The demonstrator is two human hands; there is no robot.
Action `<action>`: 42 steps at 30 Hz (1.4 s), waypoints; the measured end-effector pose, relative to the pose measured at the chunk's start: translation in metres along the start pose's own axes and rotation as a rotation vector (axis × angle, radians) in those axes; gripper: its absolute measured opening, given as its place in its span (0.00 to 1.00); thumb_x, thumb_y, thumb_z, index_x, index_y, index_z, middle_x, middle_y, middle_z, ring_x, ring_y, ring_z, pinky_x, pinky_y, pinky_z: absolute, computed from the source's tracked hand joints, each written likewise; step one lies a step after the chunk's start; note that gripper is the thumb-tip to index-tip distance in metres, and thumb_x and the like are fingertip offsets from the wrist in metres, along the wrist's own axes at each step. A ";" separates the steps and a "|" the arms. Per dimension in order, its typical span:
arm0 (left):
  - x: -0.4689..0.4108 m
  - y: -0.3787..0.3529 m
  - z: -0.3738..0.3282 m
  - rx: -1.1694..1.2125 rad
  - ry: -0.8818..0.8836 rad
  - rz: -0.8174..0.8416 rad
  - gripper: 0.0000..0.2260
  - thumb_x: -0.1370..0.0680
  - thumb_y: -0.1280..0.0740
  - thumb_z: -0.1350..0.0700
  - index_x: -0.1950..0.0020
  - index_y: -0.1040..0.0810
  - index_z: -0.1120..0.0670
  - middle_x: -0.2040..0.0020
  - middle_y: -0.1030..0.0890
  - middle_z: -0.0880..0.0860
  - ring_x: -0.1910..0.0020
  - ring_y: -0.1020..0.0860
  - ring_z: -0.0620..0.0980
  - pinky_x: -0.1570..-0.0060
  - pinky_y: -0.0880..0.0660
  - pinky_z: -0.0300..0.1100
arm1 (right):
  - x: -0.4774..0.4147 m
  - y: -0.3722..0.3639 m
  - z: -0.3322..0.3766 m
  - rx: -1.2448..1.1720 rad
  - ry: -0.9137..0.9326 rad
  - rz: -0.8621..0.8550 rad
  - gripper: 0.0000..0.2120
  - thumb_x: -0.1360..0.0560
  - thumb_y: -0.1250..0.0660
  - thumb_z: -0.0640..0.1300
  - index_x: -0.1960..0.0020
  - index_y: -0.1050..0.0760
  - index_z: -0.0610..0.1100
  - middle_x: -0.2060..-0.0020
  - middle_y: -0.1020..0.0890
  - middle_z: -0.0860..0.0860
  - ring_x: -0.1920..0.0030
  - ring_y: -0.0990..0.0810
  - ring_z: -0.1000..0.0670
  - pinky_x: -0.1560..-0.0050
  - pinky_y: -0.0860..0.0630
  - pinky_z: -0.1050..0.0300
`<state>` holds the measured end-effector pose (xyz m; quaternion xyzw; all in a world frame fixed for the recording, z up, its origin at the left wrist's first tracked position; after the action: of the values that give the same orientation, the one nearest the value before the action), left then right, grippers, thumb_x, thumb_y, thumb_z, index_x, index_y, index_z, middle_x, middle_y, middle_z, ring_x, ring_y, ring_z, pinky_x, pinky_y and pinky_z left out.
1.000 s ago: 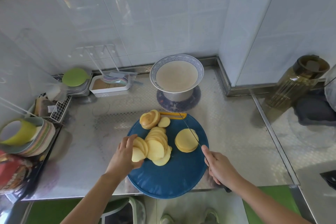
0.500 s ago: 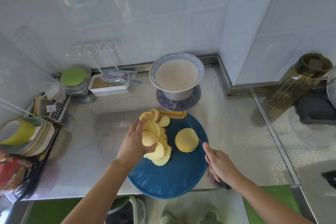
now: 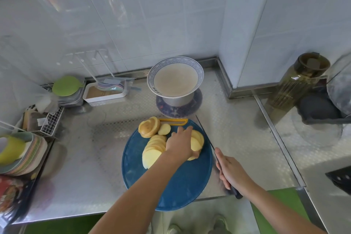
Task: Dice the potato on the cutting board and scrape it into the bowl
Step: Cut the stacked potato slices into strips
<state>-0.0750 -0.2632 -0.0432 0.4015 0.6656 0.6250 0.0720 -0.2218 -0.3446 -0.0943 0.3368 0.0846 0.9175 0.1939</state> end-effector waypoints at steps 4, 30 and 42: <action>-0.002 -0.004 -0.001 -0.053 -0.016 0.034 0.42 0.31 0.26 0.43 0.24 0.45 0.50 0.31 0.35 0.55 0.36 0.30 0.58 0.43 0.26 0.49 | 0.000 0.005 -0.002 -0.023 -0.006 -0.010 0.28 0.19 0.50 0.63 0.66 0.37 0.42 0.78 0.33 0.48 0.82 0.35 0.50 0.79 0.37 0.60; -0.001 0.004 -0.001 -0.118 -0.160 -0.045 0.42 0.36 0.21 0.45 0.29 0.40 0.53 0.35 0.38 0.54 0.38 0.36 0.54 0.39 0.31 0.45 | -0.012 0.005 0.001 -0.016 0.012 -0.002 0.28 0.20 0.49 0.64 0.65 0.37 0.42 0.76 0.33 0.45 0.80 0.34 0.50 0.76 0.35 0.59; 0.013 0.006 -0.001 -0.034 -0.235 -0.119 0.39 0.31 0.24 0.47 0.29 0.42 0.54 0.36 0.36 0.52 0.38 0.33 0.50 0.39 0.34 0.39 | -0.006 -0.001 0.006 -0.007 0.017 0.008 0.27 0.19 0.49 0.63 0.65 0.37 0.42 0.77 0.34 0.47 0.80 0.36 0.51 0.76 0.35 0.59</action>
<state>-0.0819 -0.2567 -0.0326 0.4305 0.6645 0.5794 0.1933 -0.2130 -0.3460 -0.0938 0.3286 0.0817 0.9214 0.1905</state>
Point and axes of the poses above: each hand's wrist, its own x-axis away from the middle knuckle, its own y-axis out of the back of the hand, z = x × y, the point moved 10 cm from there along -x, towards the middle knuckle
